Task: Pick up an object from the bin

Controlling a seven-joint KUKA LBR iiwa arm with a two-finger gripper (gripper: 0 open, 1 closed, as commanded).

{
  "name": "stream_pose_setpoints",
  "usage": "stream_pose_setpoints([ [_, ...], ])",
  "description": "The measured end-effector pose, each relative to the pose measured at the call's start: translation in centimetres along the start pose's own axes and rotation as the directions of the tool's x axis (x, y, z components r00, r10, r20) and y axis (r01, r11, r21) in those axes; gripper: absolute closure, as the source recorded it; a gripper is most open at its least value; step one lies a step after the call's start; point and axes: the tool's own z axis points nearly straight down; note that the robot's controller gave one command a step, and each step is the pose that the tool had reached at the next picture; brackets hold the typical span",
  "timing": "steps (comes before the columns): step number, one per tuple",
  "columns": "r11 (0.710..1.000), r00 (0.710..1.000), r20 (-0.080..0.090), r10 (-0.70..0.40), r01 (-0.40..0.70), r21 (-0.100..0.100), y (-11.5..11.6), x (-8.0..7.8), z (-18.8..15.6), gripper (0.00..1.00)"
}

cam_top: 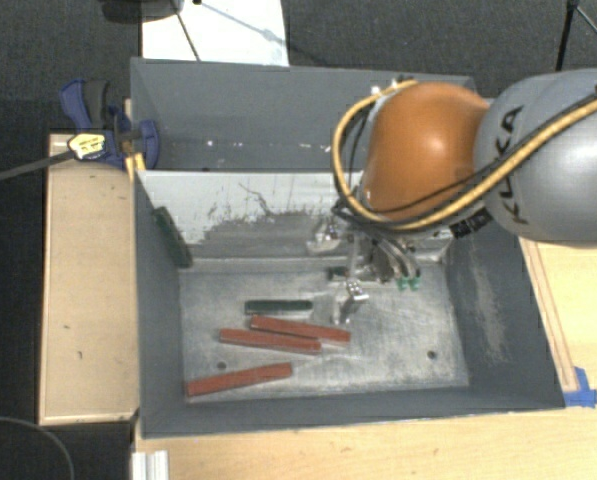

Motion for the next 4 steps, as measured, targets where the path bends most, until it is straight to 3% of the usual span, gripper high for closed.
stream_pose_setpoints([
  [1, 0.993, 0.993, -0.003, 0.117, -0.117, 0.002, 2.3, 1.2, 12.7, 1.00],
  [2, 0.993, 0.993, -0.003, 0.118, -0.118, 0.002, 2.3, 1.2, 12.7, 1.00],
  [3, 0.997, 0.997, -0.011, 0.082, -0.082, 0.001, 2.4, 2.0, 0.8, 1.00],
  [4, 0.997, 0.996, -0.012, 0.083, -0.083, 0.001, 2.4, 2.0, 0.8, 1.00],
])
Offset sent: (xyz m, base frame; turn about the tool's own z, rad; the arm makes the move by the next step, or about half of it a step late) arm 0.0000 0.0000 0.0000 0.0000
